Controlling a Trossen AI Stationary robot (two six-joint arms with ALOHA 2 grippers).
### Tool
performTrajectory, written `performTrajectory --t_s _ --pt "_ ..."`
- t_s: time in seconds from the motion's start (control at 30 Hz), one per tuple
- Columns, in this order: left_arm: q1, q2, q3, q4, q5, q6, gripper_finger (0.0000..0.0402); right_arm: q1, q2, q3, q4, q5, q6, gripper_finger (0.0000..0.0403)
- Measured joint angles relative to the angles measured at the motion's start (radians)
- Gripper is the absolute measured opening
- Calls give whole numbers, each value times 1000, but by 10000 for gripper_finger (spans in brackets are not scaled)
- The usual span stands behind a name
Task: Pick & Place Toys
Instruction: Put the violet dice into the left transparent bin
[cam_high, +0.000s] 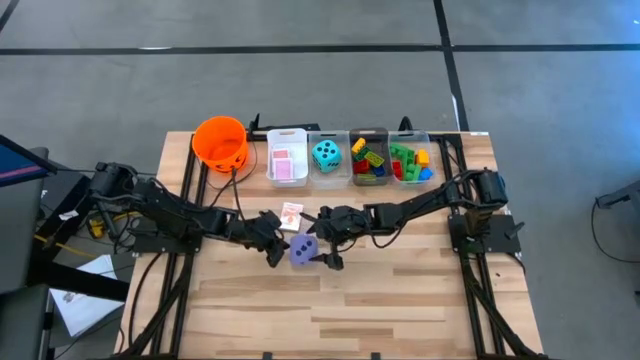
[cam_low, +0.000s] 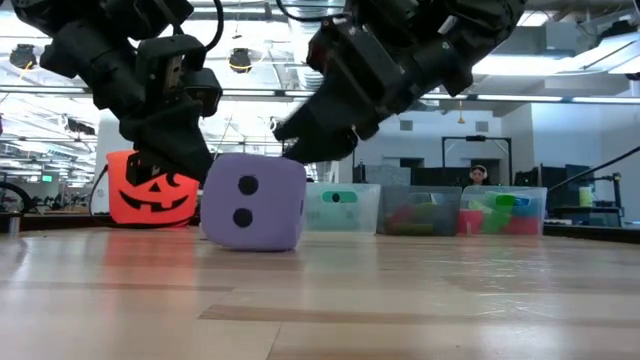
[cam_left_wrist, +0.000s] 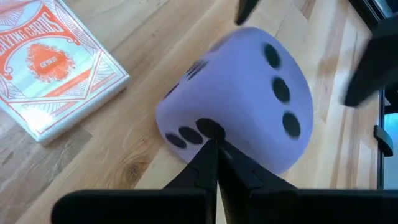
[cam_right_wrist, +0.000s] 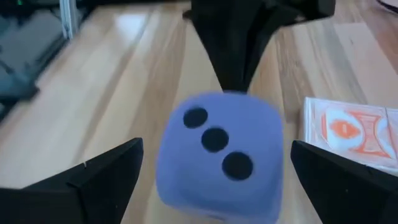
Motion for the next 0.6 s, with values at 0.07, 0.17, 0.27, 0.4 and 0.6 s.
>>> performTrajectory --t_s 0.07,0.17,0.27,0.4,0.6 --pt "0 0 0 0 0 0 0 2 -1 0 13 -1 46 400" --pt "0 0 0 0 0 0 0 7 0 0 32 -1 106 400" --pt "0 0 0 -1 1 0 0 7 0 0 58 -1 111 400" --pt "0 0 0 -1 1 0 0 7 0 0 53 -1 112 400" --pt "0 0 0 -2 2 0 0 8 0 0 9 8 111 400"
